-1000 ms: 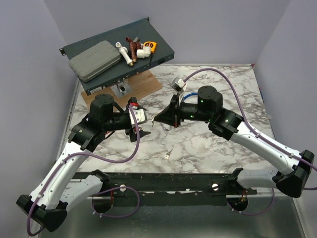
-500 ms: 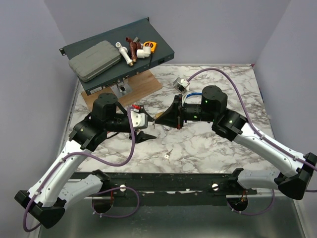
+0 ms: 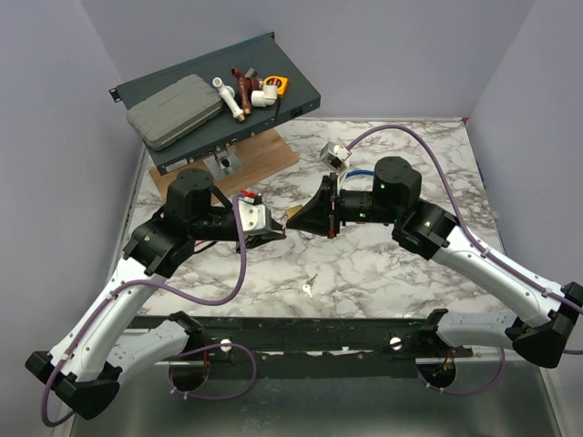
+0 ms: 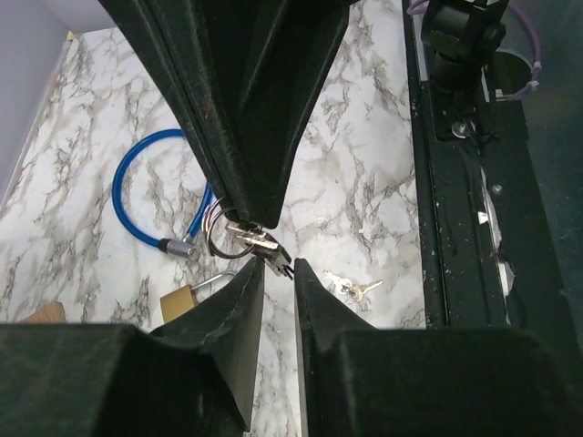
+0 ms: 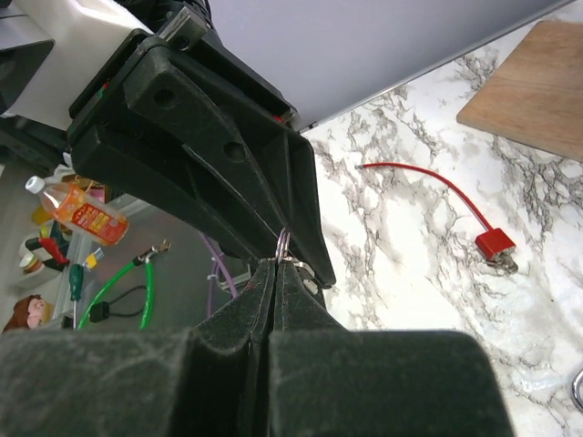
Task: Unlock with the key
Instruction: Pick up the key from the center of the board.
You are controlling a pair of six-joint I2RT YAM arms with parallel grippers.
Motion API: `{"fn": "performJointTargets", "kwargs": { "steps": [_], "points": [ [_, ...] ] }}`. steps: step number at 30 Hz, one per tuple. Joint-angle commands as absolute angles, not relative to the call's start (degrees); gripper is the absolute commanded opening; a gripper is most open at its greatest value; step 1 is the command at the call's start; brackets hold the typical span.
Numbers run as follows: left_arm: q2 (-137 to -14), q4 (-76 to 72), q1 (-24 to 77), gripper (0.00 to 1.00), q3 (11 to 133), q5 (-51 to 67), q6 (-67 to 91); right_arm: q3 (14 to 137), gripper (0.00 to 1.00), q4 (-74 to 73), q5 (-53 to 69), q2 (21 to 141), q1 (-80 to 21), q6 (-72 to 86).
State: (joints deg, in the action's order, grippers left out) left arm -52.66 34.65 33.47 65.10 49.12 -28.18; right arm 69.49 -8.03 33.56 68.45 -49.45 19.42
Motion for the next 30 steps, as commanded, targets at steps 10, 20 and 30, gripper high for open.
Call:
{"fn": "performJointTargets", "kwargs": {
  "steps": [10, 20, 30],
  "points": [
    [-51.4, 38.2, 33.6, 0.0, 68.1, 46.3, -30.5, 71.8, 0.01, -12.4, 33.4, 65.1, -49.7, 17.2],
    [-50.8, 40.9, 33.7, 0.0, 69.7, 45.1, -34.0, 72.5, 0.01, -14.9, 32.4, 65.4, -49.8, 15.8],
    [-49.0, 46.1, 37.7, 0.0, 70.6, 33.0, -61.8, 77.5, 0.41, -20.0, 32.2, 66.0, -49.7, 14.2]
  ]
}}
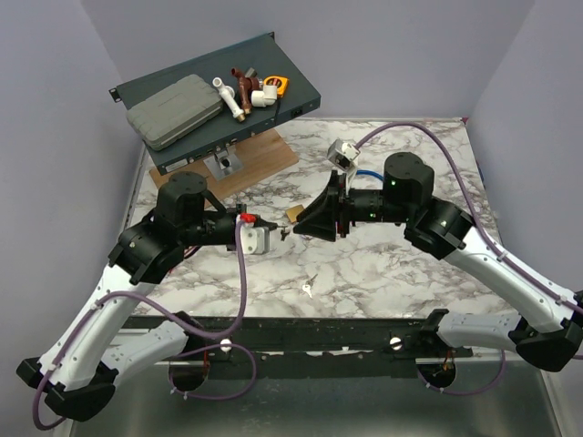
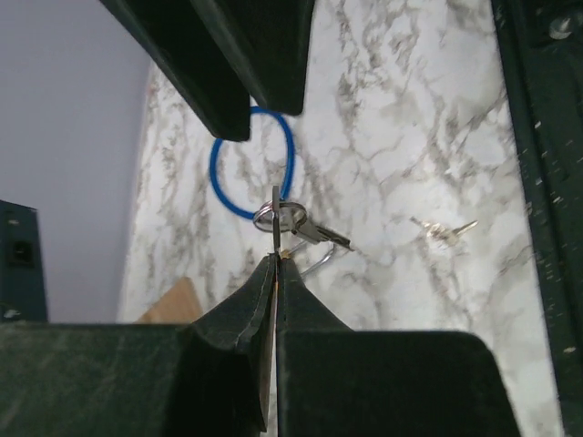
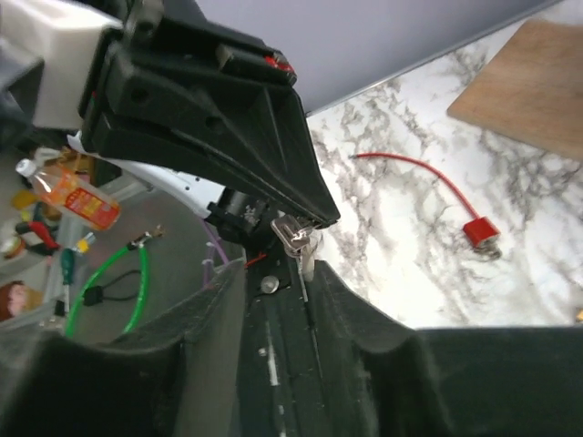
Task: Unlock with the key
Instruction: Pick up the key from the center of the board.
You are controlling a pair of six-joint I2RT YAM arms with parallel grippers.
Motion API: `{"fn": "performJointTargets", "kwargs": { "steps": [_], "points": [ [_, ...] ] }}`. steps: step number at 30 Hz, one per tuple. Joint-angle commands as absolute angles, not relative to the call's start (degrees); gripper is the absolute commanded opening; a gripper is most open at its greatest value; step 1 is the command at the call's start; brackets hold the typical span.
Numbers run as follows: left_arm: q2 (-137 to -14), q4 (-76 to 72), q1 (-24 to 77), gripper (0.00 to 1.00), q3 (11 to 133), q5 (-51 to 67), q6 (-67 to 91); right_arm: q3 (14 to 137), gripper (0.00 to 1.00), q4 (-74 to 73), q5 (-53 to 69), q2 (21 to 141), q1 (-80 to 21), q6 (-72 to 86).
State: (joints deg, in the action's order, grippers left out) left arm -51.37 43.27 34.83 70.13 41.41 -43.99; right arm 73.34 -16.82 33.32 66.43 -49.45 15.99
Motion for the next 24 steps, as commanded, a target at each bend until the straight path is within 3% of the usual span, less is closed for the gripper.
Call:
{"fn": "performJointTargets", "kwargs": {
  "steps": [1, 5, 12, 24],
  "points": [
    [-47.7, 44.9, 39.0, 0.0, 68.9, 31.0, -65.9, 78.2, 0.47, -20.6, 31.9, 65.9, -49.7, 14.1],
    [-41.7, 36.3, 43.8, 0.0, 60.2, 25.5, -82.4, 78.9, 0.56, -21.2, 31.3, 65.7, -49.7, 13.9],
    [-32.8, 10.3, 46.4, 0.0, 40.3, 25.7, -113.3, 75.8, 0.58, -20.1, 35.0, 67.5, -48.8, 16.2],
    [-35.0, -11.5, 46.6, 0.0, 32.7, 27.6, -125.8, 67.5, 0.65, -14.3, 38.1, 67.0, -47.8, 19.0]
  ]
}}
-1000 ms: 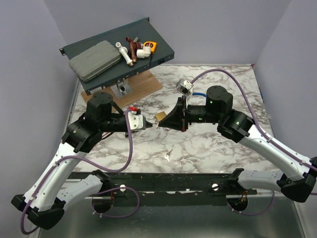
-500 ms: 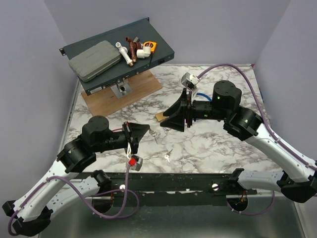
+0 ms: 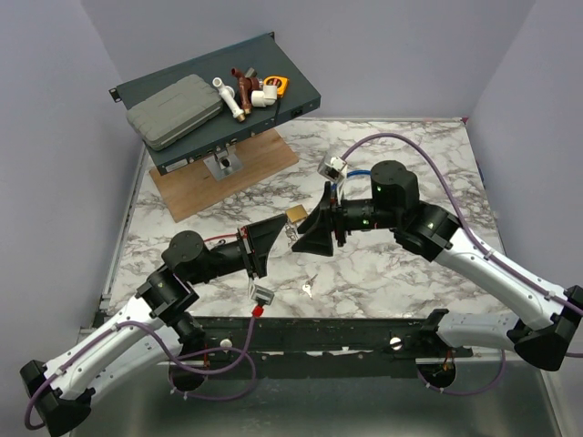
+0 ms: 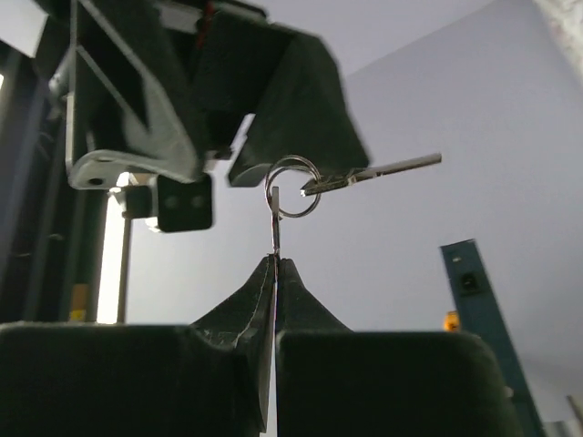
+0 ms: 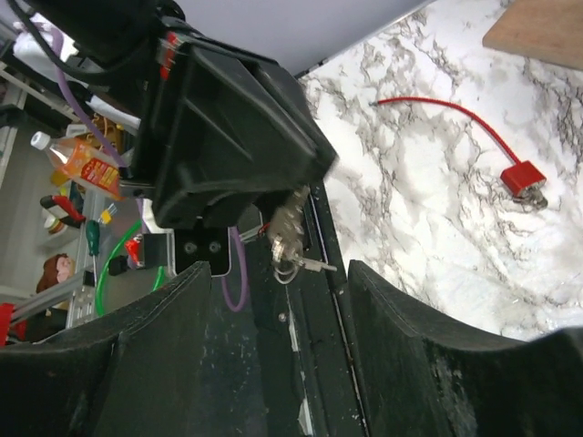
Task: Unlock with the key
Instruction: Pick up the key from the center of the board.
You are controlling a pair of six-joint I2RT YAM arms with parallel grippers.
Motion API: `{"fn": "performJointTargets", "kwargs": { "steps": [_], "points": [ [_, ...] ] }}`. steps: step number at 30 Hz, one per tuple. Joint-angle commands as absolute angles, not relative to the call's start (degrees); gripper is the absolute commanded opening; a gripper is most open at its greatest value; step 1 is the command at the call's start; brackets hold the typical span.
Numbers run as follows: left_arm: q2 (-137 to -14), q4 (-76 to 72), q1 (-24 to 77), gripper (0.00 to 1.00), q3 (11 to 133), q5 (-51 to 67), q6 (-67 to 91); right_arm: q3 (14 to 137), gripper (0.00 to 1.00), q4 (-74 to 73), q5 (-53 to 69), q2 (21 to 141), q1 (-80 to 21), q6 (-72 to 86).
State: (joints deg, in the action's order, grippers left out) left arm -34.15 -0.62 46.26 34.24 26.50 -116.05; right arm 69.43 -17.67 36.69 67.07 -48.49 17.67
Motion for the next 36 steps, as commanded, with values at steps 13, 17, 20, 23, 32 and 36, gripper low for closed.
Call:
{"fn": "performJointTargets", "kwargs": {
  "steps": [13, 17, 20, 23, 32, 36],
  "points": [
    [-34.1, -9.9, 47.1, 0.0, 31.7, 28.7, -128.8, 65.5, 0.57, -8.9, 40.2, 63.9, -44.7, 19.7],
    [-34.6, -9.8, 47.2, 0.0, 31.8, 28.9, -129.4, 65.7, 0.43, -7.6, 42.7, 65.0, -44.6, 19.9],
    [-35.3, -10.1, 47.3, 0.0, 32.2, 28.7, -129.8, 65.2, 0.42, -6.1, 45.7, 66.2, -44.6, 21.0],
    [-36.3, -10.2, 47.4, 0.0, 32.7, 28.5, -130.3, 64.2, 0.42, -3.3, 48.3, 67.1, -44.6, 22.2],
    [-39.8, -11.6, 47.4, 0.0, 34.7, 27.2, -131.1, 61.5, 0.22, 1.6, 51.3, 68.5, -43.3, 24.7],
    [-40.3, -11.8, 47.5, 0.0, 35.2, 26.9, -131.3, 59.4, 0.01, 4.9, 49.7, 66.9, -40.6, 27.3]
  ]
}}
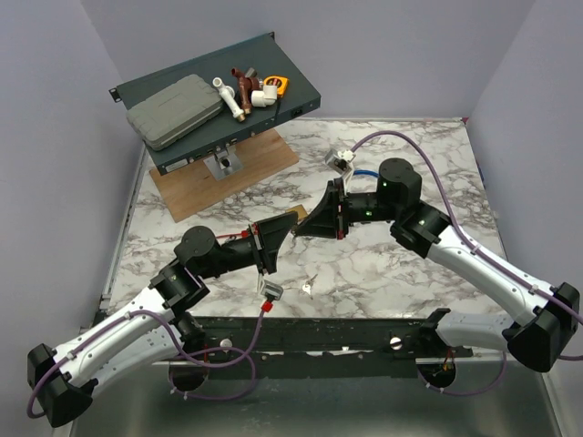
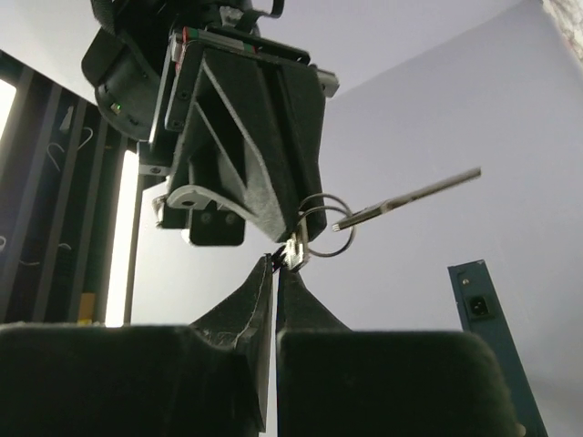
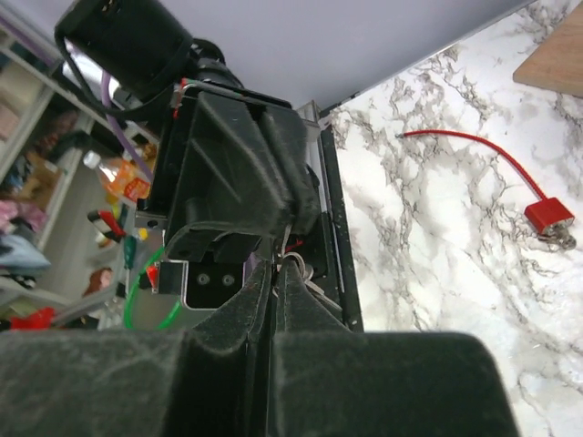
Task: Unlock with the key
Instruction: Pick up the key from the center of the board.
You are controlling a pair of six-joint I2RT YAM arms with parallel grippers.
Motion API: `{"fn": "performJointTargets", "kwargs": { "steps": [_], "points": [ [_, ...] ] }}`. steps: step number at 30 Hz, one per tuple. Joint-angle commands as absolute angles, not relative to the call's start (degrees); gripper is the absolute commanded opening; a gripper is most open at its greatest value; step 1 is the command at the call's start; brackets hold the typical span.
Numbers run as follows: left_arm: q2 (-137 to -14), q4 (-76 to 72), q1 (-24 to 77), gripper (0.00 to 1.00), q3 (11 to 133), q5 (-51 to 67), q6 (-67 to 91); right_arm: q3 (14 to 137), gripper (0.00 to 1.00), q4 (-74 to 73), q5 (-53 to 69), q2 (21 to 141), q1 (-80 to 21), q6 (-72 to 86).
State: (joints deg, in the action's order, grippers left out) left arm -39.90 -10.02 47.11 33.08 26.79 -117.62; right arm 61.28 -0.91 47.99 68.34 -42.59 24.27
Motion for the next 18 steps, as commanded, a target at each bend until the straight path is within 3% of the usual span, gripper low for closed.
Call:
{"fn": "performJointTargets", "kwargs": {
  "steps": [1, 10, 18],
  "points": [
    [-40.3, -11.9, 47.5, 0.0, 35.1, 26.8, -131.3, 58.8, 0.01, 6.3, 49.9, 66.4, -39.8, 28.4],
    [-40.2, -12.8, 47.9, 0.0, 34.9, 25.6, -131.1, 52.6, 0.01, 22.3, 54.5, 65.3, -30.6, 41.0],
    [-40.1, -14.0, 48.0, 0.0, 34.3, 24.8, -128.4, 52.8, 0.01, 24.1, 56.9, 65.6, -30.2, 42.7]
  ]
}}
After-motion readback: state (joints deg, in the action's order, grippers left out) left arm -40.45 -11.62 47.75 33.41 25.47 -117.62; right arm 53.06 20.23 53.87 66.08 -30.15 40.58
